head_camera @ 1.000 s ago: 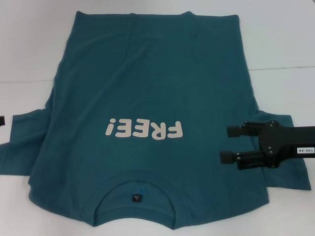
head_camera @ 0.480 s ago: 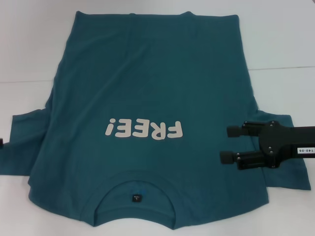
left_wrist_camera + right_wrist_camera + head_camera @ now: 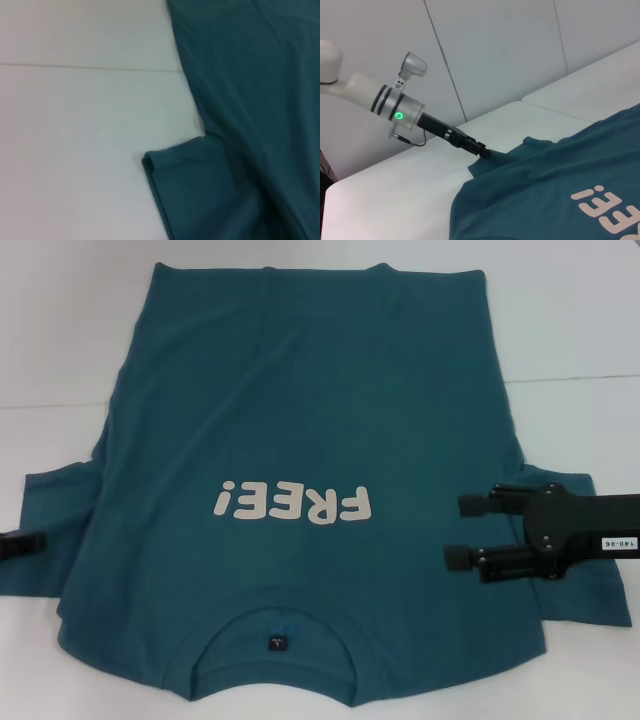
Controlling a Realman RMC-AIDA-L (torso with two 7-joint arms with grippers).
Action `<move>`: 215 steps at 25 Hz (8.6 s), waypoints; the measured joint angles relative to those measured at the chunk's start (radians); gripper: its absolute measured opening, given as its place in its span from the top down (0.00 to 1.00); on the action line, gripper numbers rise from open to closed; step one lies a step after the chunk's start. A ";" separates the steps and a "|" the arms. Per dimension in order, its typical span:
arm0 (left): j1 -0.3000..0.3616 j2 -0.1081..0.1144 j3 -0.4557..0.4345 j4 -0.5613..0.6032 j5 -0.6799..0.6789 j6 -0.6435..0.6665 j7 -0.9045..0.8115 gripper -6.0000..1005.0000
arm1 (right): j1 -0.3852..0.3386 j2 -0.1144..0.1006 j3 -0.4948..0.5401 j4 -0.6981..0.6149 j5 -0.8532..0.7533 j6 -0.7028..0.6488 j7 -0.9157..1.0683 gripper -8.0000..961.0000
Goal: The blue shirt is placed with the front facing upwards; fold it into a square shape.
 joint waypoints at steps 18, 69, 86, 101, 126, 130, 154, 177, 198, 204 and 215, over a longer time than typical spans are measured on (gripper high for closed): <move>-0.012 -0.002 0.001 -0.052 0.023 -0.041 0.002 0.11 | 0.001 0.009 -0.008 0.000 0.000 -0.008 0.009 0.03; -0.053 -0.006 0.005 0.110 0.031 0.071 0.023 0.96 | 0.007 0.009 0.001 0.000 0.000 -0.010 0.024 0.04; -0.136 0.004 0.079 0.275 0.187 0.269 -0.165 0.94 | -0.002 0.004 0.001 0.000 0.002 -0.020 0.025 0.04; -0.170 -0.003 0.109 0.417 0.266 0.422 -0.263 0.92 | -0.017 0.001 0.001 0.000 0.002 -0.035 0.021 0.05; -0.282 -0.001 0.130 0.436 0.259 0.571 -0.318 0.89 | -0.018 0.005 -0.008 0.008 -0.005 -0.037 0.024 0.05; -0.287 -0.045 0.130 0.440 0.258 0.564 -0.322 0.88 | -0.027 0.005 -0.008 0.009 -0.006 -0.039 0.022 0.05; -0.203 -0.096 0.208 0.180 0.076 0.174 -0.350 0.71 | -0.037 -0.001 -0.010 0.007 -0.008 -0.043 0.025 0.06; -0.202 -0.099 0.454 0.020 0.186 -0.130 -0.427 0.37 | -0.048 0.001 -0.009 0.009 -0.008 -0.043 0.051 0.06; -0.235 -0.084 0.449 -0.041 0.218 -0.136 -0.415 0.83 | -0.050 0.004 -0.009 0.004 -0.007 -0.043 0.059 0.07; -0.212 -0.087 0.447 0.005 0.209 -0.130 -0.417 0.96 | -0.048 0.005 -0.009 0.002 -0.006 -0.043 0.061 0.07; -0.210 -0.093 0.391 -0.019 0.179 -0.136 -0.424 0.80 | -0.053 0.007 -0.007 0.003 -0.003 -0.043 0.061 0.07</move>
